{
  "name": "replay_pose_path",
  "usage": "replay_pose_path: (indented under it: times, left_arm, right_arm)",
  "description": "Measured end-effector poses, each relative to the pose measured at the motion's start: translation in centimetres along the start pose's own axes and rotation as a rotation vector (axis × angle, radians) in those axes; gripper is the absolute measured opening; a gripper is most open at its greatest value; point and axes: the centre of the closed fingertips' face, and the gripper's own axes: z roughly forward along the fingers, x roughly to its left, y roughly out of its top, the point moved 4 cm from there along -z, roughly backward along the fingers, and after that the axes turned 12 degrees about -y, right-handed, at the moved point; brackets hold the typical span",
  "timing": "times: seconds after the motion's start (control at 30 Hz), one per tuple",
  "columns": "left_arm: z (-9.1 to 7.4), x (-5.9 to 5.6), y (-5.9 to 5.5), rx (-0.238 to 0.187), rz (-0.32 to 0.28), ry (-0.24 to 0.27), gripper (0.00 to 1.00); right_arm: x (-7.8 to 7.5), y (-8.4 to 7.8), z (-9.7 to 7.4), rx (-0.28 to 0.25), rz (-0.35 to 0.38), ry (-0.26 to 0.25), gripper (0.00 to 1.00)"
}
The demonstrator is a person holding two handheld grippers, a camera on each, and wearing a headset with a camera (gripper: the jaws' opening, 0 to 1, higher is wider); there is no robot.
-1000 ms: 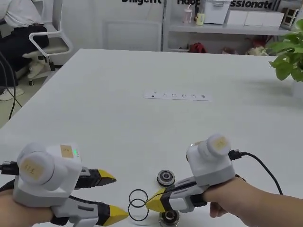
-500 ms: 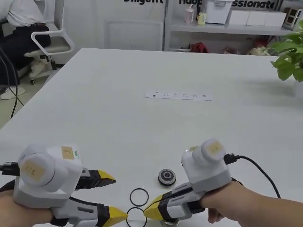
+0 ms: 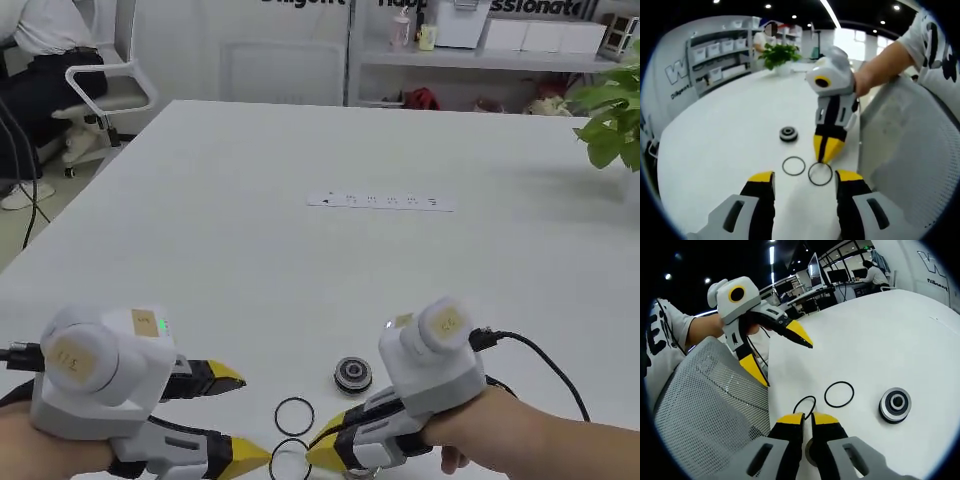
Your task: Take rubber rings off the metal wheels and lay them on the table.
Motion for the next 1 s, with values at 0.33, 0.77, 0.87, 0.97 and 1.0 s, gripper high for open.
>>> replay_pose_path:
  times: [0.33, 0.77, 0.87, 0.97, 1.0]
  left_arm:
    - [0.1, -0.1, -0.1, 0.004, 0.0, -0.002, 0.49]
    - [-0.2, 0.0, 0.2, 0.0, 0.001, 0.005, 0.49]
    - [-0.1, 0.1, 0.3, 0.001, 0.002, 0.005, 0.49]
    - [-0.1, 0.2, 0.4, 0.002, 0.003, 0.007, 0.49]
    - [-0.1, 0.3, 0.4, 0.001, 0.003, 0.007, 0.49]
  right_arm:
    - [-0.1, 0.0, -0.1, 0.0, -0.012, -0.01, 0.08]
    - [-1.0, 1.1, -1.5, -0.046, -0.009, -0.039, 0.1]
    - [-1.5, 1.1, -1.9, -0.055, -0.001, -0.05, 0.11]
    - [-1.9, 1.0, -2.3, -0.06, 0.005, -0.063, 0.11]
    - [-2.1, 1.0, -2.5, -0.063, 0.008, -0.068, 0.11]
